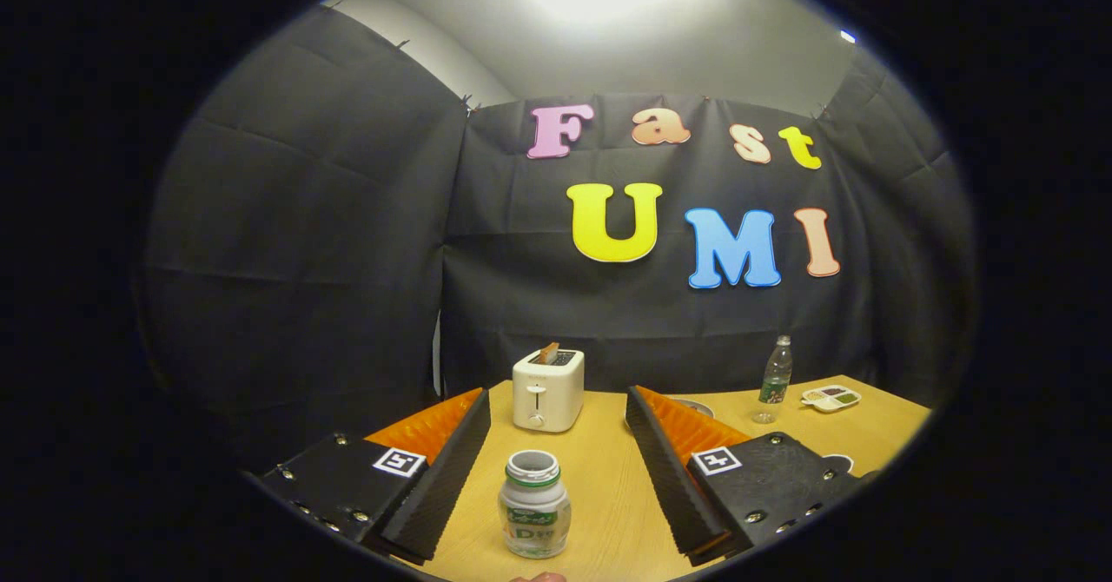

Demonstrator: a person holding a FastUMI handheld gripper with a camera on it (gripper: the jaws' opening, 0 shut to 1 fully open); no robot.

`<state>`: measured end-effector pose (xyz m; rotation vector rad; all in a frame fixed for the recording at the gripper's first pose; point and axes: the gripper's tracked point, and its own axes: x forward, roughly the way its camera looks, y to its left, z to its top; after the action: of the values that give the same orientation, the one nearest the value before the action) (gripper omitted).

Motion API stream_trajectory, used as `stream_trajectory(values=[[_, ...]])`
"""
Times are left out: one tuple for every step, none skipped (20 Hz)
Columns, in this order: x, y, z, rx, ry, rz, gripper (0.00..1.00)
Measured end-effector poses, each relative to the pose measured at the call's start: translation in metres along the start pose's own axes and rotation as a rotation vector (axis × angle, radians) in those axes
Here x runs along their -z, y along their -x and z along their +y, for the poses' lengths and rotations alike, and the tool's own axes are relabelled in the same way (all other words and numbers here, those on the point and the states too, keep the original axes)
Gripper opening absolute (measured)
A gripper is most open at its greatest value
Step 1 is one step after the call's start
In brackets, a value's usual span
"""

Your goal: Take the bottle from table, then pour the juice into the cup, finally place the bottle on the coaster

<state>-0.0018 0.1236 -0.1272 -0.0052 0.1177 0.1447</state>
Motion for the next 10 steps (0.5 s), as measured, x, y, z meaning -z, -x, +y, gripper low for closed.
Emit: stream_trajectory(values=[[0.006, 0.000, 0.003, -0.001, -0.005, 0.008, 0.96], [0.012, -0.001, 0.005, 0.000, -0.011, 0.016, 0.96], [0.018, -0.002, 0.006, 0.004, -0.013, 0.028, 0.96], [0.025, -0.003, 0.007, 0.005, -0.014, 0.042, 0.96], [0.031, -0.004, 0.008, 0.007, -0.011, 0.054, 0.96], [0.039, -0.005, 0.009, 0.008, -0.011, 0.068, 0.96], [0.045, -0.006, 0.009, 0.012, -0.010, 0.080, 0.96], [0.052, -0.007, 0.009, 0.016, -0.012, 0.092, 0.96], [0.060, -0.008, 0.009, 0.022, -0.014, 0.107, 0.96], [0.068, -0.009, 0.009, 0.027, -0.015, 0.124, 0.96]])
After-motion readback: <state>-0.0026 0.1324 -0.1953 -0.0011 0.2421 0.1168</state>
